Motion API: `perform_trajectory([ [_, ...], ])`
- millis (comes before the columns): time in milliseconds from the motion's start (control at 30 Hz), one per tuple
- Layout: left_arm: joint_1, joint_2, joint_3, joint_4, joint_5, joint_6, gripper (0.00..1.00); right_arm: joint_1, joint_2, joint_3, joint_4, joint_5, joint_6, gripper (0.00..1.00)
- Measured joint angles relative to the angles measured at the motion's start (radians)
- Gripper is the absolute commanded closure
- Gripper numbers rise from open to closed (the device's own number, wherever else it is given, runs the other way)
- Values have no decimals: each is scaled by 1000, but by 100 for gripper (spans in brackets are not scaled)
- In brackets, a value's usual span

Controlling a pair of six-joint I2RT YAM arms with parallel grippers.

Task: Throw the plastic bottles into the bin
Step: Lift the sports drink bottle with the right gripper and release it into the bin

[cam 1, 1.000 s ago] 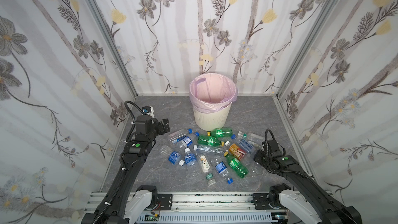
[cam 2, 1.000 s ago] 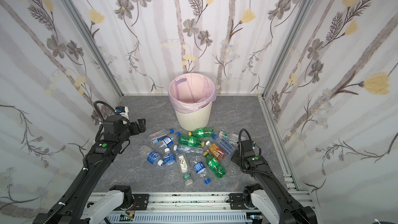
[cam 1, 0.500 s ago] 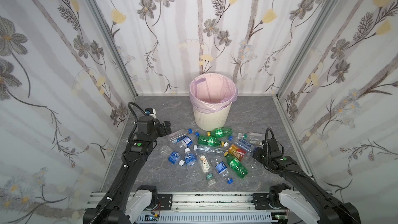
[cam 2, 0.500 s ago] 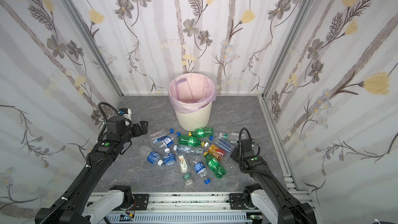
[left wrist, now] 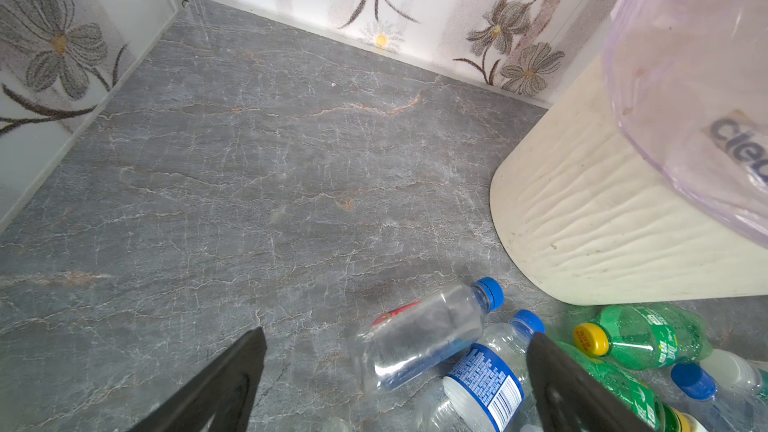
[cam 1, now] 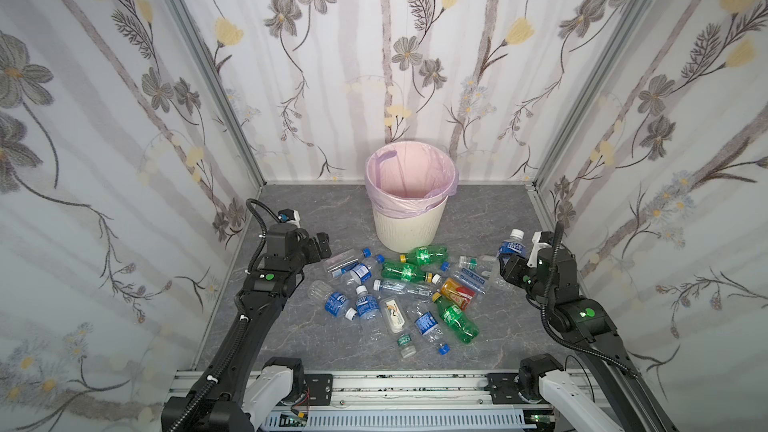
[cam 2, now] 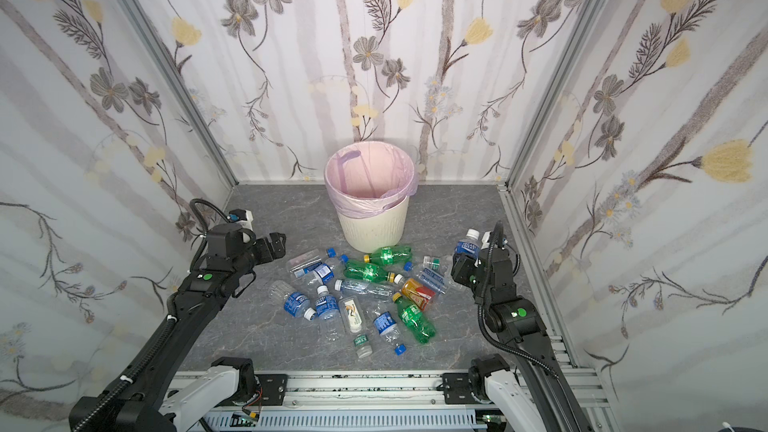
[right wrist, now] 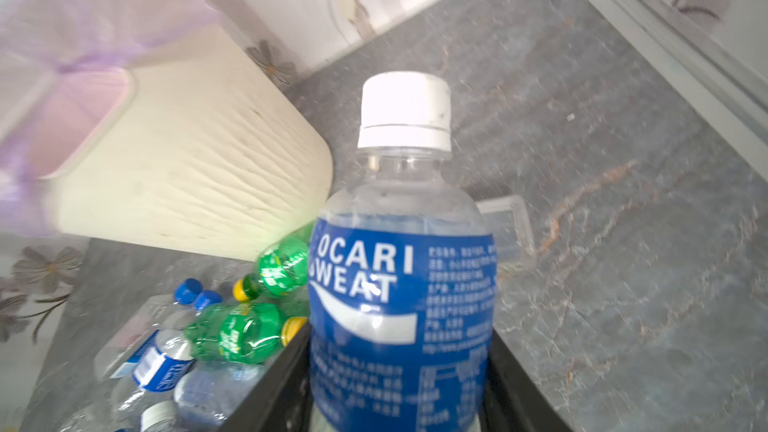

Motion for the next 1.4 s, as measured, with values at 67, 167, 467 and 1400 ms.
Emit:
perform_trajectory([
  [67, 0, -8, 0, 0, 0, -3, 0, 0, -24, 39, 58, -37, -44, 46],
  [167, 0, -23, -8, 0, 0, -6, 0, 0, -66, 63, 160, -105, -102, 46],
  [467, 0, -68, -29, -1, 19, -10, 0, 0, -58, 80, 452, -265, -182, 48],
  [1400, 0, -29, -16, -3, 164, -1, 0, 188, 638, 759, 391, -264, -267, 5],
])
